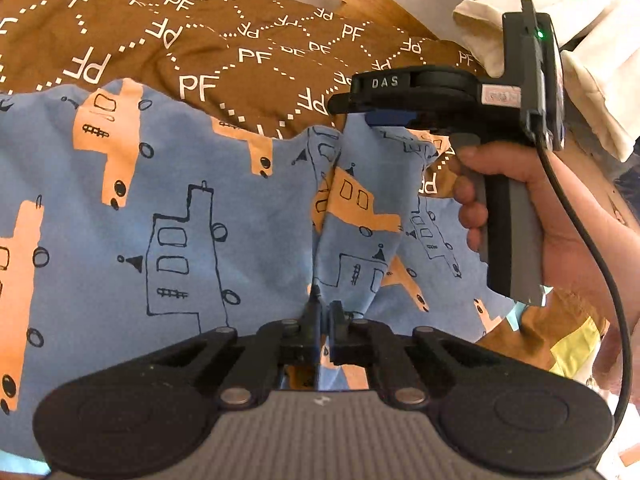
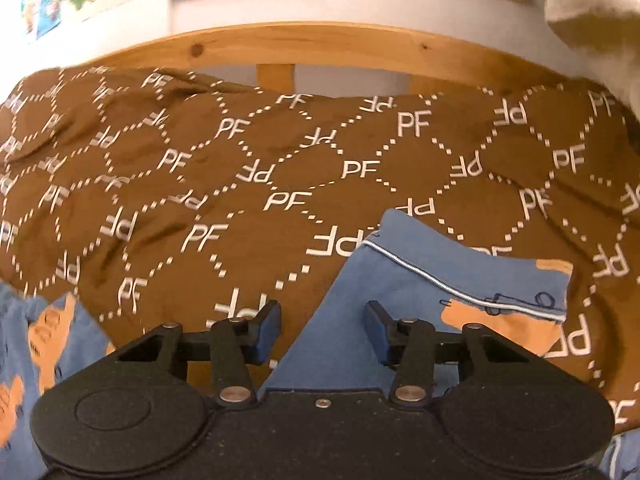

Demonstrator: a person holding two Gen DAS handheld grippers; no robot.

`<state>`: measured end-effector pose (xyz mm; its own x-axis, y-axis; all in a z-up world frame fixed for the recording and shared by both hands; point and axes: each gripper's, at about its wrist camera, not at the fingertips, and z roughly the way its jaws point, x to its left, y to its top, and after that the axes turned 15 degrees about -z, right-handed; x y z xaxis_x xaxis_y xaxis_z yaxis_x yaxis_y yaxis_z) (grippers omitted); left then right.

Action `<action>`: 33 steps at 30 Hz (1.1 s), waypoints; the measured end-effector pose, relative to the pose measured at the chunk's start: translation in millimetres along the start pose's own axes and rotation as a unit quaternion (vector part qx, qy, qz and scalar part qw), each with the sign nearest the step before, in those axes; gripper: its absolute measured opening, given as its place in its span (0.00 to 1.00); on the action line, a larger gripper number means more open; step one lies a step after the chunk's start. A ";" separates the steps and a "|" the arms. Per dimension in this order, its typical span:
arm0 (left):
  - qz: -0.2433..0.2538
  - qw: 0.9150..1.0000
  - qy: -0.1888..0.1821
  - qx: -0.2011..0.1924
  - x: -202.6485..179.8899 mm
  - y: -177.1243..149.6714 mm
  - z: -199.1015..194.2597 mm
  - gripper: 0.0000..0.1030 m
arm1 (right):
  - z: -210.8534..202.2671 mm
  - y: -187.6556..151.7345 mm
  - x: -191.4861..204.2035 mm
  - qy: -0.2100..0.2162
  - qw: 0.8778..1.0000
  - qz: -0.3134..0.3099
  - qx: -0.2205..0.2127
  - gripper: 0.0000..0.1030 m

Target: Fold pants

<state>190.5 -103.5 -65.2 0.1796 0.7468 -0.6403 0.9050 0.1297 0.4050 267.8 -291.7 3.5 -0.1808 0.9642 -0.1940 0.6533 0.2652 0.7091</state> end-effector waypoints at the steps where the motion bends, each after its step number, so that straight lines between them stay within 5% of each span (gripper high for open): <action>1: 0.000 1.000 0.000 0.000 -0.2 0.6 0.3 0.04 | 0.7 0.3 -0.2 -0.004 1.000 0.005 0.000 0.35; 3: 0.000 1.000 0.001 0.000 0.2 1.0 0.4 0.03 | 1.8 2.6 -0.3 -0.022 1.000 -0.001 0.004 0.14; 8: 0.011 1.000 0.007 -0.005 -3.1 -1.1 0.3 0.03 | 3.2 3.6 -4.4 -0.020 1.000 -0.001 0.008 0.01; 18: 0.057 0.998 0.028 -0.024 -19.0 -6.4 -6.7 0.01 | -48.6 -16.2 -30.3 -0.024 0.996 0.055 -0.064 0.00; 25: 0.153 0.987 0.028 -0.040 -47.9 -17.9 -16.1 0.01 | -137.4 -77.8 -65.9 -0.069 0.978 0.157 -0.116 0.00; 33: 0.244 0.969 0.032 -0.003 -56.7 -40.4 -8.2 0.01 | -166.3 -181.0 -74.8 -0.107 0.961 0.253 -0.044 0.00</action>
<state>140.6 -145.7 -39.9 0.5606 0.7594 -0.3303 0.7164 -0.2448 0.6533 40.8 -412.0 2.5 0.3047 0.9503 0.0630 0.5521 -0.2302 0.8014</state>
